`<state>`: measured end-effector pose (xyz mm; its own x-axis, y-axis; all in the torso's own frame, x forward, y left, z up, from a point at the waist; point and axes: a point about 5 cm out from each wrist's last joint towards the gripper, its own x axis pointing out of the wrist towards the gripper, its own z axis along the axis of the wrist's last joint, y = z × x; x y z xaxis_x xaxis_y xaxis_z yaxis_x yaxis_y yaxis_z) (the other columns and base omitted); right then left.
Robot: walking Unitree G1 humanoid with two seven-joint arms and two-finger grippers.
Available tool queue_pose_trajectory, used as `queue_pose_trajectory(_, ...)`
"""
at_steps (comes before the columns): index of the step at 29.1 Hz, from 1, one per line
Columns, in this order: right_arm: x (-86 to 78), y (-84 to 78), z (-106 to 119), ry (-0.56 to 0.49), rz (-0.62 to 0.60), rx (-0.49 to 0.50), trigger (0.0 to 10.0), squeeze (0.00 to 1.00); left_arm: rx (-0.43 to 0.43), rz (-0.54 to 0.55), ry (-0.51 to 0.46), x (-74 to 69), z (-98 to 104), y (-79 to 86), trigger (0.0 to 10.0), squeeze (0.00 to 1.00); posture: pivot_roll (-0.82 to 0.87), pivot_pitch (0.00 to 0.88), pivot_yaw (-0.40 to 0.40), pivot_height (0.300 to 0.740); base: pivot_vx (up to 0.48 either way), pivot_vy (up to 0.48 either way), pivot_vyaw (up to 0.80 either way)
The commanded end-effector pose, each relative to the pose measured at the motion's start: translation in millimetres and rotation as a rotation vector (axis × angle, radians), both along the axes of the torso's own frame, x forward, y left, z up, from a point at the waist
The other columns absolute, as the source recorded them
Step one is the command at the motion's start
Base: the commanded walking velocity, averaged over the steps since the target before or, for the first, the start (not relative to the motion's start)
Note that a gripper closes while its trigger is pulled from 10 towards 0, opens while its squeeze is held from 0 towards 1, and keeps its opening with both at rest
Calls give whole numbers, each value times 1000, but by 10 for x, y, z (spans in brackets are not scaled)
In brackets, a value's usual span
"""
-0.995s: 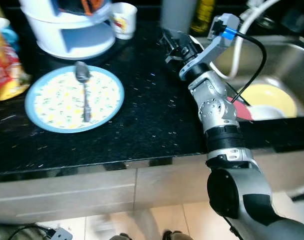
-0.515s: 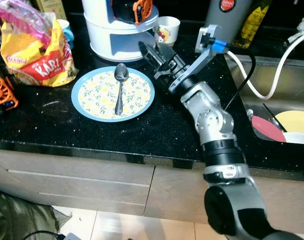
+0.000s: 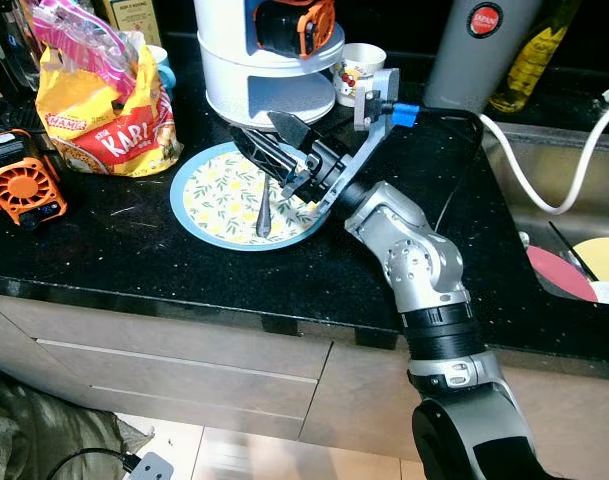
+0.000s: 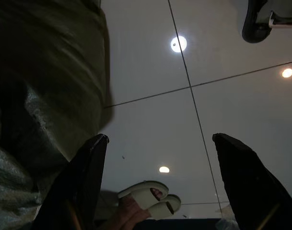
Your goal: Kitchen organization
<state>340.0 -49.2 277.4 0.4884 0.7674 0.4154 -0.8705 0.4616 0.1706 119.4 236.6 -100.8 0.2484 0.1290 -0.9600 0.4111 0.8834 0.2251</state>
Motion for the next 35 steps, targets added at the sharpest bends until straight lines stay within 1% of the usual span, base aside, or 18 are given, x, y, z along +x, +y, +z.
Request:
queue_pose_trajectory(1,-36,38,-18,1,9,-34,10000,0,-17,10,10,-56,-27,-45,10000,0,105,69,-28,740,0,0,781)
queue_pose_trajectory(6,-50,34,-34,5,-10,-68,10000,0,-24,12,7,-57,-27,-42,10000,0,99,71,-27,740,0,0,788)
queue_pose_trajectory(8,-38,2,-22,10,-30,-63,10000,0,-36,4,25,-79,-33,-50,10000,0,97,69,-25,740,0,-435,788)
queue_pose_trajectory(12,-13,-48,-12,19,-62,-57,10000,0,-20,15,24,-127,-44,-35,10000,0,94,68,-24,740,0,-421,788)
queue_pose_trajectory(17,-5,-65,-9,26,-80,-57,10000,0,-5,12,20,-140,-46,-26,10000,0,93,67,-24,740,0,0,788)
queue_pose_trajectory(18,20,-78,-9,40,-108,-61,10000,0,-6,11,23,-148,-50,-31,10000,0,92,66,-23,740,0,0,788)
queue_pose_trajectory(22,40,-90,-6,44,-132,-74,10000,0,-6,11,25,-157,-55,-41,10000,0,93,66,-24,740,0,0,764)
queue_pose_trajectory(25,50,-96,5,45,-149,-88,10000,0,-6,10,26,-166,-60,-52,10000,0,92,67,-25,740,0,0,458)
queue_pose_trajectory(27,79,-107,6,64,-187,-116,10000,0,-5,7,28,-176,-63,-54,10000,0,90,68,-24,740,0,0,0)
queue_pose_trajectory(28,96,-116,2,70,-214,-147,10000,0,-4,6,29,-183,-64,-53,10000,0,92,70,-25,740,0,0,0)
queue_pose_trajectory(31,157,-136,-32,134,-288,-231,10000,0,-3,5,32,-194,-66,-48,10000,0,89,72,-27,740,0,0,0)
queue_pose_trajectory(33,168,-140,-38,149,-300,-247,10000,0,-2,5,32,-195,-66,-48,10000,0,89,72,-27,740,0,0,0)
queue_pose_trajectory(35,183,-127,-94,200,-322,-358,10000,0,-3,5,35,-207,-69,-47,10000,0,88,74,-29,740,0,0,0)
